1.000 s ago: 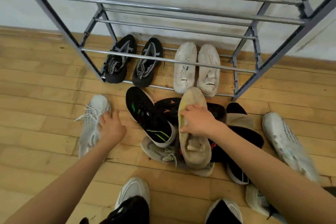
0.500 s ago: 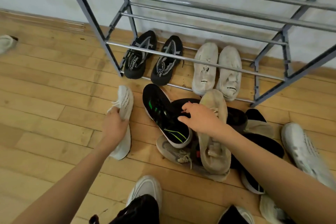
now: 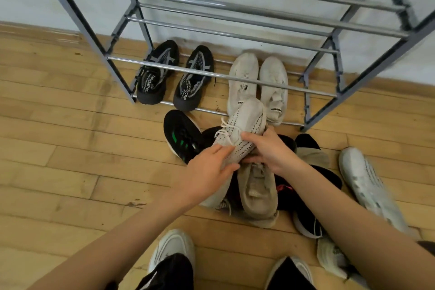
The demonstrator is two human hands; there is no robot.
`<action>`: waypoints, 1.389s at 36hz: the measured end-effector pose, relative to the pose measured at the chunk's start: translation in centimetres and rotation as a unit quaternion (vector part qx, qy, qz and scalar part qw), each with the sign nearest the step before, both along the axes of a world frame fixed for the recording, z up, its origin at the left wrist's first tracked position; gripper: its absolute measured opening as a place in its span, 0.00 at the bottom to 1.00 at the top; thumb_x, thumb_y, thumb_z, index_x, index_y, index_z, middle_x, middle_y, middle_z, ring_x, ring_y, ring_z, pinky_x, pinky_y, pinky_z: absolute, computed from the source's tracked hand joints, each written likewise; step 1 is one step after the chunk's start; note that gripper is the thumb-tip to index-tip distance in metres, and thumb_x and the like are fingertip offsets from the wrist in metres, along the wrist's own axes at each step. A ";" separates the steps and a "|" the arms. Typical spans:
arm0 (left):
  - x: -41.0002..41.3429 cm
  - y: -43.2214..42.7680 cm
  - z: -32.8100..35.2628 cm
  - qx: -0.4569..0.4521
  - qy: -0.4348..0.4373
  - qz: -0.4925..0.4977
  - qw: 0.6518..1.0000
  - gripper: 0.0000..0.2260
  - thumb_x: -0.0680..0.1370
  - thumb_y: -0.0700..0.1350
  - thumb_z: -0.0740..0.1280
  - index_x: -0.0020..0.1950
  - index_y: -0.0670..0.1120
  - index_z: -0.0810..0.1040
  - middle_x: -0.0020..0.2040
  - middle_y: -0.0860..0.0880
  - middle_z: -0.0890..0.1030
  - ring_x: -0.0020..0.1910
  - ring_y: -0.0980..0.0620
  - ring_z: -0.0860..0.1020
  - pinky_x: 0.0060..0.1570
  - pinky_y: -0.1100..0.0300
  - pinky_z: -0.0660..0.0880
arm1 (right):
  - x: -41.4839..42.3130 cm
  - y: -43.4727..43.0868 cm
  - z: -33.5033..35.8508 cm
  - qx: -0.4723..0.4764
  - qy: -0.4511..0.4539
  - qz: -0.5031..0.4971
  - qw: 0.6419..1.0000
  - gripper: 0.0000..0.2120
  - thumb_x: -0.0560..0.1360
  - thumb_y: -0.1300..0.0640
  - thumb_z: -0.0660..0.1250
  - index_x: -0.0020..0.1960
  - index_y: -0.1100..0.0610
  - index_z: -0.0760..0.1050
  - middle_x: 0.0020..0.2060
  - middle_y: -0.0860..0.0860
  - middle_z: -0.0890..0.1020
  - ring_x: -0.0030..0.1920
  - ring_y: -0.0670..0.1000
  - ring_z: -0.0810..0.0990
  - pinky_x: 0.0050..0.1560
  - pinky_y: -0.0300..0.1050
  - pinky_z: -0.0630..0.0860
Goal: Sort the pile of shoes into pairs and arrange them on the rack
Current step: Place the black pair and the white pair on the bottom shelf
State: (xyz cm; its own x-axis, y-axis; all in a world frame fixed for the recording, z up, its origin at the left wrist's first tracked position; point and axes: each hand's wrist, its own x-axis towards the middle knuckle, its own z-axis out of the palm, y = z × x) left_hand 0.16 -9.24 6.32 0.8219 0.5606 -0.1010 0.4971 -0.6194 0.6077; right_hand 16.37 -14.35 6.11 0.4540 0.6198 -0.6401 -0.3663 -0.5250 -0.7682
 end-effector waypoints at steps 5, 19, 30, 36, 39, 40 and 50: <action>0.2 1.5 0.4 -0.138 -0.063 0.102 0.983 0.16 0.77 0.49 0.66 0.64 0.47 0.75 0.56 0.51 0.77 0.54 0.57 0.75 0.59 0.59 0.73 | 2.3 -2.7 0.6 0.017 0.045 -0.006 0.999 0.22 0.76 0.57 0.68 0.67 0.53 0.66 0.60 0.54 0.79 0.56 0.56 0.80 0.45 0.53 0.82; 4.4 0.4 2.2 -0.367 0.017 -0.011 0.930 0.16 0.72 0.39 0.71 0.54 0.57 0.77 0.51 0.50 0.83 0.52 0.53 0.80 0.53 0.56 0.78 | 7.7 -7.7 2.3 0.061 0.051 -0.064 0.995 0.17 0.76 0.57 0.68 0.63 0.56 0.73 0.55 0.54 0.81 0.53 0.54 0.81 0.45 0.52 0.82; 12.7 -2.5 3.5 -0.291 0.119 -0.093 0.945 0.27 0.67 0.46 0.77 0.65 0.45 0.75 0.56 0.49 0.80 0.53 0.54 0.78 0.53 0.60 0.76 | 13.8 -14.8 0.5 -0.040 0.000 -0.228 0.973 0.04 0.77 0.62 0.64 0.52 0.60 0.74 0.47 0.55 0.80 0.46 0.52 0.78 0.45 0.45 0.78; 17.9 -5.7 2.4 -0.289 0.160 -0.102 0.938 0.35 0.65 0.50 0.78 0.68 0.43 0.71 0.60 0.46 0.78 0.57 0.49 0.77 0.56 0.52 0.77 | 17.2 -19.5 -2.2 -0.234 -0.178 -0.171 0.940 0.28 0.75 0.54 0.68 0.71 0.60 0.64 0.68 0.58 0.70 0.62 0.57 0.72 0.61 0.53 0.72; 19.6 -7.0 1.2 -0.255 0.177 -0.110 0.944 0.34 0.68 0.50 0.76 0.69 0.43 0.68 0.65 0.46 0.75 0.61 0.47 0.75 0.61 0.50 0.73 | 18.2 -21.5 -3.5 -0.350 -0.244 -0.070 0.902 0.39 0.70 0.50 0.73 0.73 0.61 0.59 0.70 0.59 0.68 0.68 0.61 0.68 0.65 0.57 0.69; 20.0 -7.2 0.8 -0.236 0.183 -0.112 0.948 0.34 0.69 0.50 0.76 0.70 0.43 0.67 0.66 0.46 0.74 0.62 0.47 0.74 0.62 0.51 0.73 | 18.3 -22.1 -3.9 -0.382 -0.252 -0.031 0.888 0.41 0.69 0.49 0.74 0.73 0.61 0.57 0.70 0.60 0.68 0.68 0.62 0.68 0.66 0.57 0.69; 20.2 -7.0 -1.5 -0.204 0.235 -0.128 0.942 0.33 0.72 0.47 0.71 0.74 0.42 0.62 0.70 0.45 0.70 0.64 0.47 0.72 0.58 0.56 0.72 | 20.0 -25.6 -4.7 -0.341 -0.117 -0.062 0.931 0.43 0.71 0.43 0.71 0.75 0.64 0.55 0.73 0.59 0.65 0.69 0.60 0.67 0.63 0.53 0.69</action>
State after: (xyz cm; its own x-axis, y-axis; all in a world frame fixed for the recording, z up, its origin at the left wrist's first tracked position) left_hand 20.37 -16.26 4.85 0.7356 0.1850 -0.6516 0.6364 -0.5182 0.5714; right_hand 36.36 -39.95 1.42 0.6715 0.0392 -0.7400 -0.3213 -0.8844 -0.3385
